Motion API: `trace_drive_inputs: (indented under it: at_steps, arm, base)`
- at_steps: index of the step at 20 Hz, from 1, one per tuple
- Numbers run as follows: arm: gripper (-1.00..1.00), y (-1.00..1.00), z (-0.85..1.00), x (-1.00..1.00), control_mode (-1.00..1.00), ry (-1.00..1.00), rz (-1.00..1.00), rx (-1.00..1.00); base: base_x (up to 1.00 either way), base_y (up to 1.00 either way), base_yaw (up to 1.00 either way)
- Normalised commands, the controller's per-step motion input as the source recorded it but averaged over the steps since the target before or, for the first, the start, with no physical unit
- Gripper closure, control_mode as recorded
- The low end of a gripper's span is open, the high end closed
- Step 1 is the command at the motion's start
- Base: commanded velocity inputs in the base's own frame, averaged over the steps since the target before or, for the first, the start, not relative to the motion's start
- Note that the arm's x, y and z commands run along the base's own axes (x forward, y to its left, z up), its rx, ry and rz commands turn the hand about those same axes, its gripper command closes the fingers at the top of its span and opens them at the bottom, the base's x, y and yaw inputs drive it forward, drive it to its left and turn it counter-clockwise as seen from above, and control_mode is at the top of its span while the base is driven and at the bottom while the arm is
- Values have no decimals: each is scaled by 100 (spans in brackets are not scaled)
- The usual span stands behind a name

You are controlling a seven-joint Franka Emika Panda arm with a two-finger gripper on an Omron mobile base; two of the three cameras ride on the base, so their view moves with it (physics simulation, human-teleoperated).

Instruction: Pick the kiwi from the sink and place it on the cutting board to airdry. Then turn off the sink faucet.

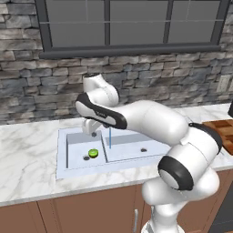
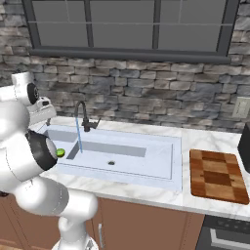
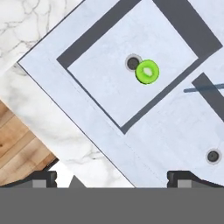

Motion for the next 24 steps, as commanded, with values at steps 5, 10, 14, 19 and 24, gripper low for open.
trace_drive_inputs:
  at_steps: [5, 10, 14, 19, 24]
  arm:
    - [-100, 4, -15, 20, -100, 3, 6, -1]
    - [-100, 5, -19, 19, -100, 1, 5, -2]
    - [-100, 5, -14, 14, -100, 2, 3, 0]
    - [-100, 3, -9, 11, -100, 2, 0, 0]
    - [-100, 4, -15, 12, -100, 0, 0, 0]
  base:
    - [0, 0, 0]
    - [0, 0, 0]
    - [0, 0, 0]
    - [0, 0, 0]
    - [0, 0, 0]
